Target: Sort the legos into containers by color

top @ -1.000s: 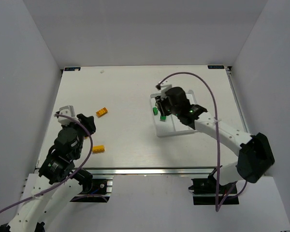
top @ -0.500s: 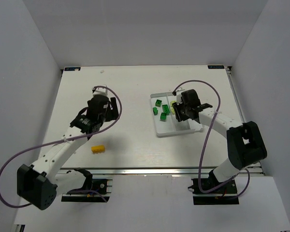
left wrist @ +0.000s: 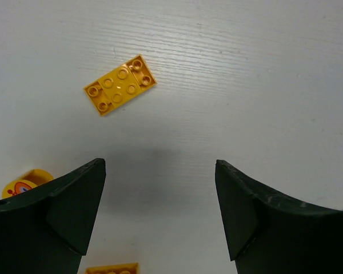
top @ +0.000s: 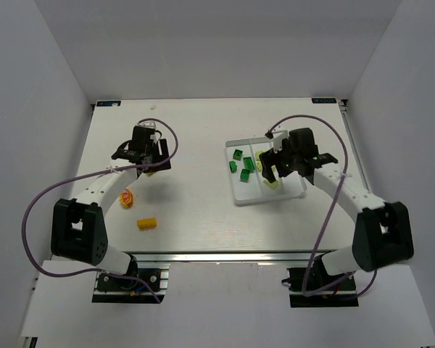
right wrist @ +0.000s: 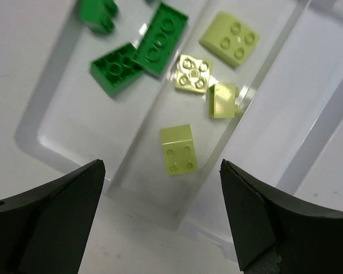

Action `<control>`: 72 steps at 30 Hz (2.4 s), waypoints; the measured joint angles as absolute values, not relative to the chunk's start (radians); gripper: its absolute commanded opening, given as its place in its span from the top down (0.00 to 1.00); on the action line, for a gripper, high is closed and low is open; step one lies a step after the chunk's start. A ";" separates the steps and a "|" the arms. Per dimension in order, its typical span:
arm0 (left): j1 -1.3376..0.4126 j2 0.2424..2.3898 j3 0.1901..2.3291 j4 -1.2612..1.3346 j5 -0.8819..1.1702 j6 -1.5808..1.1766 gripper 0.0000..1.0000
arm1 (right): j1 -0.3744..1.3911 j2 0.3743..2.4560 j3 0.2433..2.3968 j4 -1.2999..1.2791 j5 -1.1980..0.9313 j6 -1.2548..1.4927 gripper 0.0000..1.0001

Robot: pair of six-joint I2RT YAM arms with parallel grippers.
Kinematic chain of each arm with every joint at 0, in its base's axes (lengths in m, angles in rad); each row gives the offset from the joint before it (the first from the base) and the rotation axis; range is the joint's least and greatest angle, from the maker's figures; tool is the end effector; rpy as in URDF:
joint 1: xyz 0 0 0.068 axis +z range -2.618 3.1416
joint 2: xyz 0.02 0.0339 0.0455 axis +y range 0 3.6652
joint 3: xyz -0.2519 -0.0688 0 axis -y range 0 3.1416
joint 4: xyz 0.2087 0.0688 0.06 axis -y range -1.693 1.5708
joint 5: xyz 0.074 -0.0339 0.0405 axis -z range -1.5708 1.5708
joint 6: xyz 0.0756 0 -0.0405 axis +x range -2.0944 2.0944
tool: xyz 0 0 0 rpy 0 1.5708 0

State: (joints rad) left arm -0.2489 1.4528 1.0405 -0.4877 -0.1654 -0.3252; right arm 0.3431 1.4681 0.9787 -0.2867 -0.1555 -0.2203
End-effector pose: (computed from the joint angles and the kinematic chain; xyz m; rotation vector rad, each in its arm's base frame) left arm 0.2918 -0.0613 0.2186 -0.1644 2.4488 -0.0471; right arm 0.2905 0.1162 0.2148 -0.7261 2.2329 0.2429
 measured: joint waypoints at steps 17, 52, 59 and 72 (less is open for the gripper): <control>-0.185 1.808 1.236 -0.478 -0.135 0.131 0.21 | 0.313 0.970 0.879 -0.320 -0.690 -0.397 0.14; -0.230 1.795 1.380 -0.452 0.255 0.025 0.85 | 0.307 0.874 0.802 -0.233 -0.523 -0.335 1.00; -0.435 1.765 1.410 -0.179 0.551 -0.224 0.88 | 0.293 0.861 0.786 -0.142 -0.327 -0.209 1.00; -0.724 2.269 1.736 0.202 0.578 -0.609 0.88 | 0.256 0.845 0.768 -0.097 -0.264 -0.160 1.00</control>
State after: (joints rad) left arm -0.7238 2.2688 1.7359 0.2024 0.5777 -0.6086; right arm 0.2562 0.8452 0.7681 -0.0971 -0.2642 -0.1600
